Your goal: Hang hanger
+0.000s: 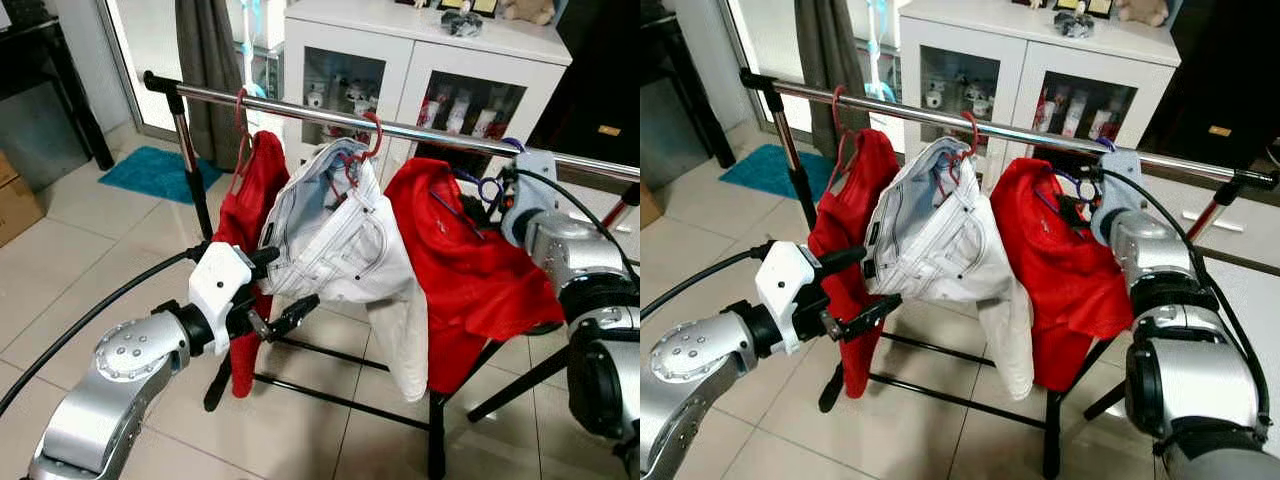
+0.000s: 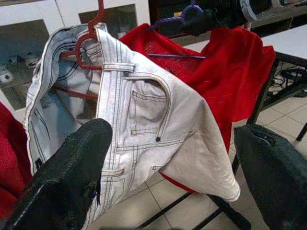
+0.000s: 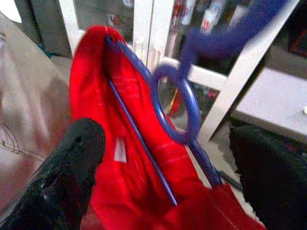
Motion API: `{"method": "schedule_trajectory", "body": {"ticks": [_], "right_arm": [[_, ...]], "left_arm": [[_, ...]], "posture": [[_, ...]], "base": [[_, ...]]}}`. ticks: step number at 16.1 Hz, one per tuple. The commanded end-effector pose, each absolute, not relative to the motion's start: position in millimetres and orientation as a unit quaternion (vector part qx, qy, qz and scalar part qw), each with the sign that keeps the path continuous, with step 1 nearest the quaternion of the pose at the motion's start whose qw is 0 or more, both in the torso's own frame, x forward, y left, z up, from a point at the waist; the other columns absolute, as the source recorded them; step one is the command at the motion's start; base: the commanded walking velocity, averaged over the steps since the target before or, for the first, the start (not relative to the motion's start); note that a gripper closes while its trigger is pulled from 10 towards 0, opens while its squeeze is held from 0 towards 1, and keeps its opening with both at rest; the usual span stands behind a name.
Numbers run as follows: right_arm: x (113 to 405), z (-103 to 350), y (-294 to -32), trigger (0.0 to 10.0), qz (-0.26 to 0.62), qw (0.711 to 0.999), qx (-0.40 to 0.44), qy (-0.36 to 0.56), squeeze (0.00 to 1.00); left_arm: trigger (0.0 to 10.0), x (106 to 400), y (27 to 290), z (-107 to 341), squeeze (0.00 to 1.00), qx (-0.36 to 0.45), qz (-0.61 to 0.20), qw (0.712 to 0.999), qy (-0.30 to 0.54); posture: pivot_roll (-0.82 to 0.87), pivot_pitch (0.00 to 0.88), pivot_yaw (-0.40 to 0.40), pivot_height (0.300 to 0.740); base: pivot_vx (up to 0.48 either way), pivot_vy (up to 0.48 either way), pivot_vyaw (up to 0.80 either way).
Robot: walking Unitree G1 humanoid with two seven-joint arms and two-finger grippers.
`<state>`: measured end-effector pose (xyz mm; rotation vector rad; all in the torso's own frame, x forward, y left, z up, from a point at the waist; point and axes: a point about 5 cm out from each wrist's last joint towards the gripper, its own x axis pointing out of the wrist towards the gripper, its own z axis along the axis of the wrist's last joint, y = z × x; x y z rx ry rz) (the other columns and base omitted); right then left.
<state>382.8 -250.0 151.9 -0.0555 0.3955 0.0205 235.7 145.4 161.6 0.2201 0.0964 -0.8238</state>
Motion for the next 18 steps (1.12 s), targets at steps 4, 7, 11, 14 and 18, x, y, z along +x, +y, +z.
{"method": "schedule_trajectory", "body": {"ticks": [4, 7, 11, 14, 18], "right_arm": [[388, 167, -258, 0.0, -0.002, 0.985, -0.014, 0.172, 0.0], [391, 172, -257, 0.0, 0.006, 0.987, -0.015, 0.158, 0.0], [392, 164, -244, 4.4, 0.015, 0.987, -0.01, 0.162, 0.0], [394, 160, -234, 3.7, 0.029, 0.986, 0.0, 0.163, 0.0], [396, 164, -231, 0.0, 0.038, 0.988, 0.017, 0.152, 0.0]], "left_arm": [[10.0, 234, 143, 163, 0.0, 0.116, -0.406, 0.906, 0.038], [10.0, 236, 141, 163, 0.0, 0.117, -0.409, 0.904, 0.036], [10.0, 233, 143, 162, 0.0, 0.119, -0.409, 0.904, 0.041], [10.0, 233, 145, 163, 0.0, 0.121, -0.408, 0.904, 0.042], [10.0, 231, 144, 163, 0.0, 0.121, -0.41, 0.903, 0.043]], "posture": [[-0.04, 0.0, -0.084, 0.74], [-0.04, 0.0, -0.08, 0.74], [-0.03, 0.0, -0.083, 0.74], [-0.02, 0.0, -0.088, 0.74], [-0.02, 0.0, -0.086, 0.74]], "base": [[0.0, 0.0, 0.0], [0.0, 0.0, 0.0], [0.0, 0.0, 0.0], [0.0, 0.0, 0.0], [0.0, 0.0, 0.0]]}}
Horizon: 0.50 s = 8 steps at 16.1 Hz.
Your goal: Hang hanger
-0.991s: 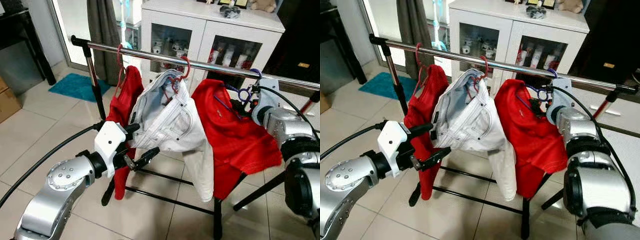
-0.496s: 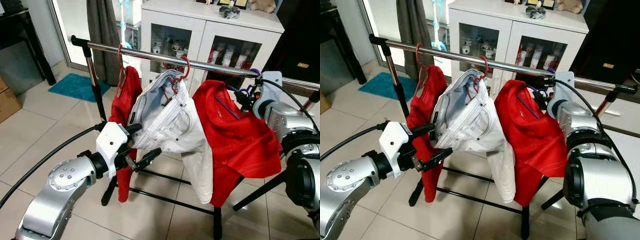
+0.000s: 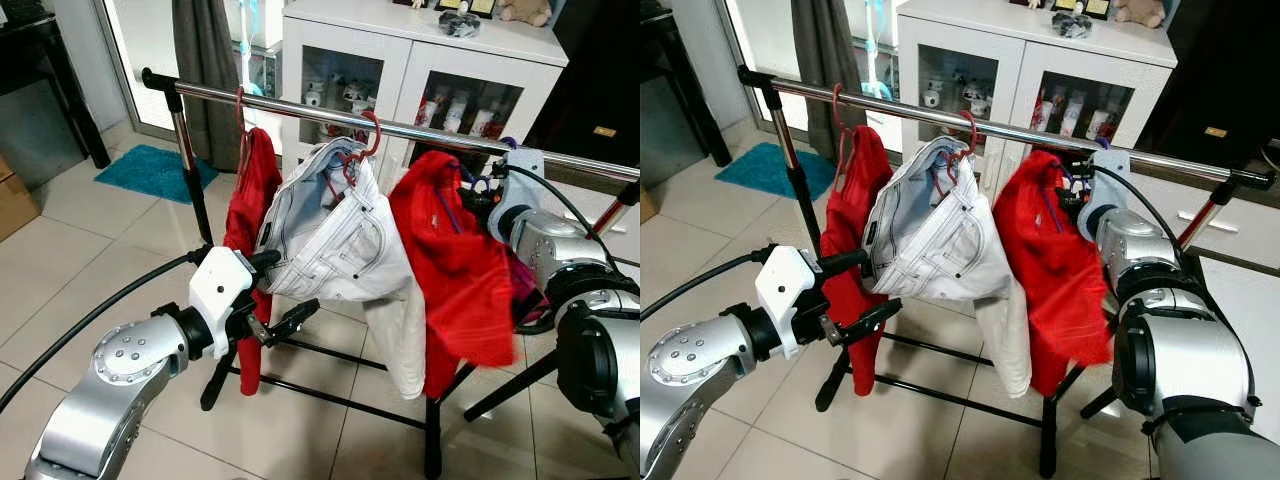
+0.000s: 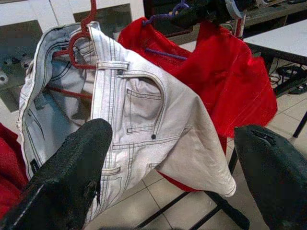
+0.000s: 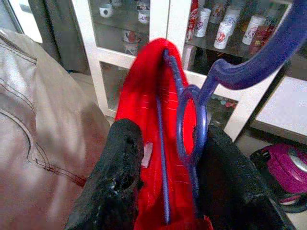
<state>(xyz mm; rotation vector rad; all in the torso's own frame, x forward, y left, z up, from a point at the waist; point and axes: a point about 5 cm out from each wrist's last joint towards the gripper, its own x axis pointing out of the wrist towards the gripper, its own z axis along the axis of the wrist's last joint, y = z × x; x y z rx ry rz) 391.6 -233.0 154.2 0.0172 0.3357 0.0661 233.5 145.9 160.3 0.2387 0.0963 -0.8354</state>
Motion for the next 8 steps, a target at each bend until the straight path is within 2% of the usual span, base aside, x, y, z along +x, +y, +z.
{"method": "schedule_trajectory", "body": {"ticks": [1, 8], "right_arm": [[395.9, 164.4, -230.6, 0.0, 0.038, 0.988, 0.016, 0.152, 0.0], [398.0, 163.4, -229.8, 0.0, -0.035, 0.987, 0.007, 0.156, 0.0]], "left_arm": [[10.0, 231.4, 144.1, 163.0, 0.0, 0.121, -0.411, 0.902, 0.042], [10.0, 234.2, 143.9, 161.0, 0.0, 0.124, -0.411, 0.902, 0.047]], "posture": [[-0.02, 0.0, -0.086, 0.74], [-0.03, 0.0, -0.082, 0.74]], "base": [[0.0, 0.0, 0.0], [0.0, 0.0, 0.0]]}}
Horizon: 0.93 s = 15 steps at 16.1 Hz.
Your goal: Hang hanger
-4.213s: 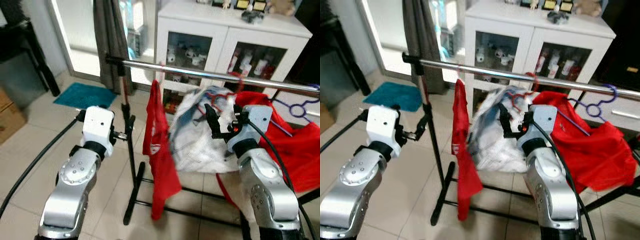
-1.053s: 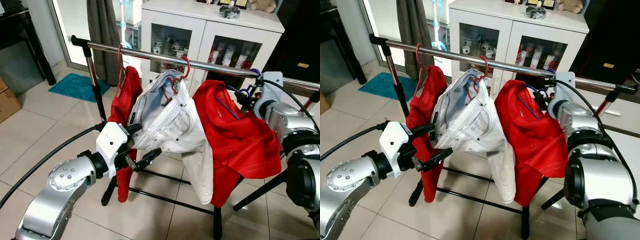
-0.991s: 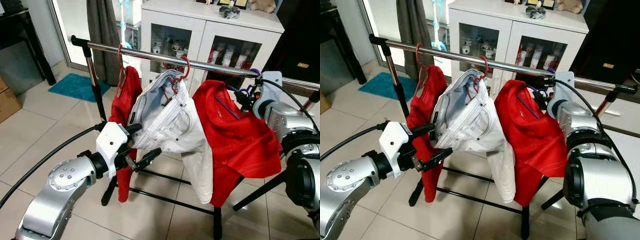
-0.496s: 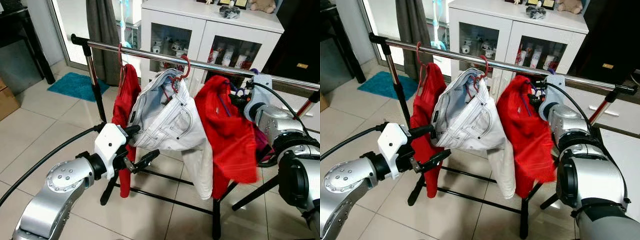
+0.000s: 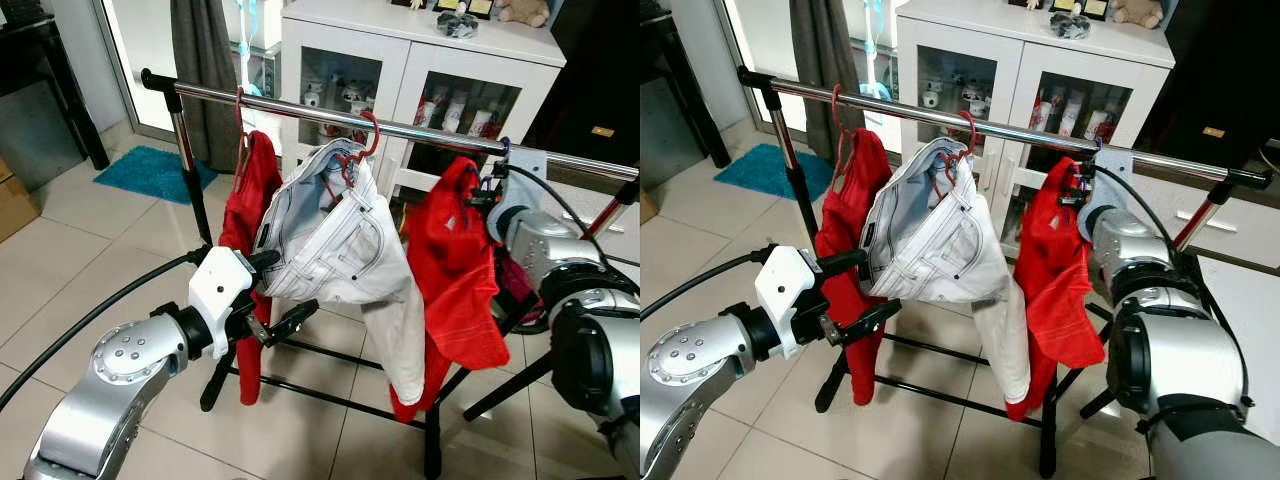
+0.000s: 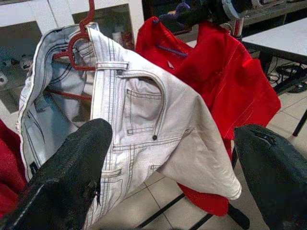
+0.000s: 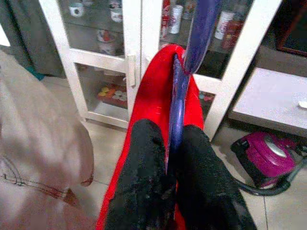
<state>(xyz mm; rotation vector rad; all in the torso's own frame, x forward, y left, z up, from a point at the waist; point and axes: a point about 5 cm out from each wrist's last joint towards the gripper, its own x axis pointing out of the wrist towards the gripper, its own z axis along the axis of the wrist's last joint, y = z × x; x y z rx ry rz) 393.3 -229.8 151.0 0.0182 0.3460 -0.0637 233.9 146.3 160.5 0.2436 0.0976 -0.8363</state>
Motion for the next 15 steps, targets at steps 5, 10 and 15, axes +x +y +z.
{"method": "schedule_trajectory", "body": {"ticks": [5, 10, 15], "right_arm": [[401, 166, -223, 0.0, -0.046, 0.987, -0.008, 0.152, 0.0], [403, 176, -227, 0.0, -0.041, 0.993, 0.013, 0.113, 0.0], [397, 188, -244, 0.0, -0.02, 0.998, 0.036, 0.041, 0.0]], "left_arm": [[10.0, 235, 145, 160, 0.0, 0.128, -0.406, 0.903, 0.048], [10.0, 241, 148, 160, 0.0, 0.136, -0.354, 0.925, 0.036], [10.0, 245, 148, 144, 0.0, 0.161, -0.292, 0.941, 0.059]], "posture": [[-0.02, 0.0, -0.095, 0.74], [-0.01, 0.0, -0.104, 0.74], [-0.03, 0.0, -0.089, 0.74]], "base": [[0.0, 0.0, 0.0], [0.0, 0.0, 0.0], [0.0, 0.0, 0.0]]}}
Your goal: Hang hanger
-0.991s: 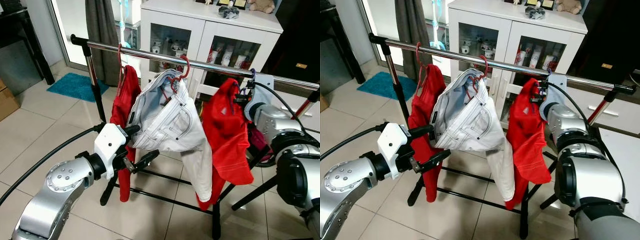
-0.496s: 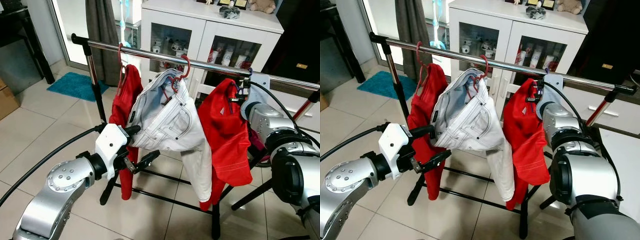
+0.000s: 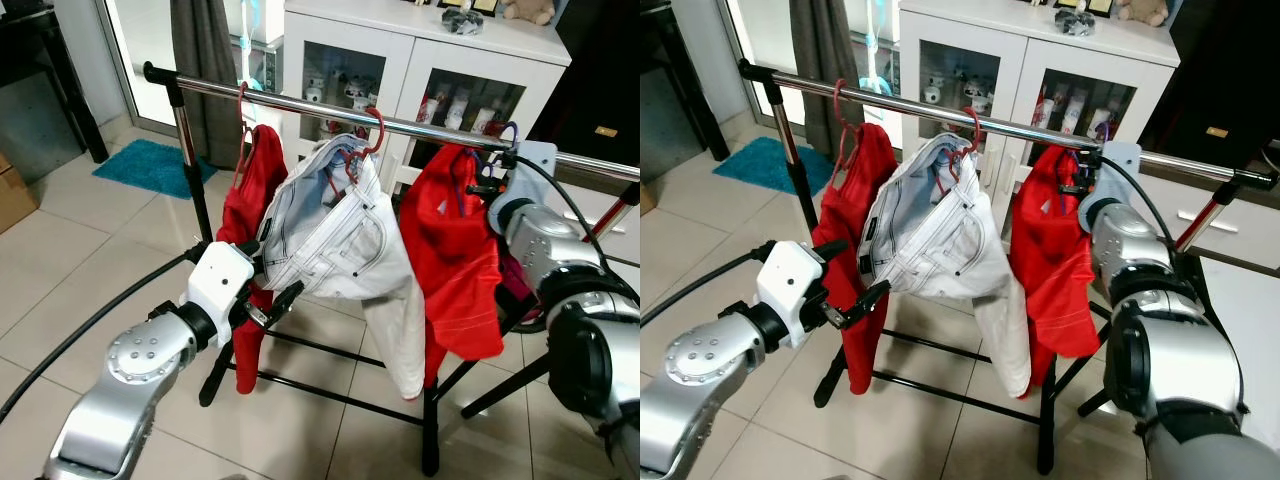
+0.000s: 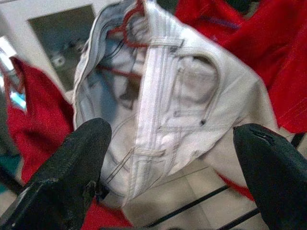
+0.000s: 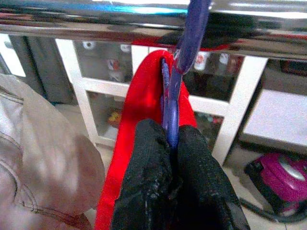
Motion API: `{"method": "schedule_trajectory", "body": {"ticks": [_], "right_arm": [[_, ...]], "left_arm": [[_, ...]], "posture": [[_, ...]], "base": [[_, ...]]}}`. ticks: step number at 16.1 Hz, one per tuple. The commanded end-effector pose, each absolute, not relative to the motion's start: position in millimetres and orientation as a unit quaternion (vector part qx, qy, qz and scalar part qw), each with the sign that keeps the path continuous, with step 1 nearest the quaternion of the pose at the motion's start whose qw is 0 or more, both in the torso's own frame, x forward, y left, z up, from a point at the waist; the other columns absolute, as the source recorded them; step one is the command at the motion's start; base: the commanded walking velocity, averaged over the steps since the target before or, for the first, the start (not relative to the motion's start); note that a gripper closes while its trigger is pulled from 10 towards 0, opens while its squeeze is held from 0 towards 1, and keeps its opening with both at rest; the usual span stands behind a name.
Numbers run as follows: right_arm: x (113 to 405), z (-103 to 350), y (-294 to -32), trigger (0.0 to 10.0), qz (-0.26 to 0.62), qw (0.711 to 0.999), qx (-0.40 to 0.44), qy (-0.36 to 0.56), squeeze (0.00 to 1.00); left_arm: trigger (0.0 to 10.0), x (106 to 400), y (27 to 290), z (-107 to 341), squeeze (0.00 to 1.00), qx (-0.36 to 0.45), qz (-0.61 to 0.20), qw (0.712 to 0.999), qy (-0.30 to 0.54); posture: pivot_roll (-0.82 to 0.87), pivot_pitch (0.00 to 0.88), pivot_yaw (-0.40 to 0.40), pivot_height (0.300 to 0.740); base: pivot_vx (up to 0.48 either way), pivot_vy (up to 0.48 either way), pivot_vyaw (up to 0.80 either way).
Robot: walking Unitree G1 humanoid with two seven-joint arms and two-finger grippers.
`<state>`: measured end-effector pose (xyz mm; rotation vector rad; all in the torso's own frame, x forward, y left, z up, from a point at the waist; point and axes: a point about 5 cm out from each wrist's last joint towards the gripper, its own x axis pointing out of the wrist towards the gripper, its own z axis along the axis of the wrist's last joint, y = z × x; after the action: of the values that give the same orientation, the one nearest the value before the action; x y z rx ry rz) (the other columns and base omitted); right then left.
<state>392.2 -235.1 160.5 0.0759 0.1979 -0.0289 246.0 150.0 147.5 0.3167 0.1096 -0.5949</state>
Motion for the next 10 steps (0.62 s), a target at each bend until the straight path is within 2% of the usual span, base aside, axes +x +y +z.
{"method": "schedule_trajectory", "body": {"ticks": [1, 5, 6, 10], "right_arm": [[391, 184, -244, 0.0, -0.004, 0.999, 0.021, 0.034, 0.0], [364, 165, -228, 0.0, 0.031, 0.999, 0.036, 0.001, 0.0], [355, 163, -222, 0.0, 0.033, 0.997, 0.064, -0.009, 0.0], [326, 142, -209, 0.0, 0.039, 0.998, 0.039, -0.001, 0.0]], "left_arm": [[10.0, 248, 149, 142, 0.0, 0.138, -0.278, 0.948, 0.064], [10.0, 250, 141, 139, 0.0, 0.109, -0.276, 0.953, 0.059], [10.0, 250, 140, 138, 0.0, 0.106, -0.275, 0.954, 0.057], [10.0, 250, 140, 134, 0.0, 0.099, -0.267, 0.956, 0.068]], "posture": [[-0.04, 0.0, -0.084, 0.74], [-0.06, 0.0, -0.079, 0.74], [-0.07, 0.0, -0.077, 0.74], [-0.07, 0.0, -0.068, 0.74]], "base": [[0.0, 0.0, 0.0], [0.0, 0.0, 0.0], [0.0, 0.0, 0.0], [0.0, 0.0, 0.0]]}}
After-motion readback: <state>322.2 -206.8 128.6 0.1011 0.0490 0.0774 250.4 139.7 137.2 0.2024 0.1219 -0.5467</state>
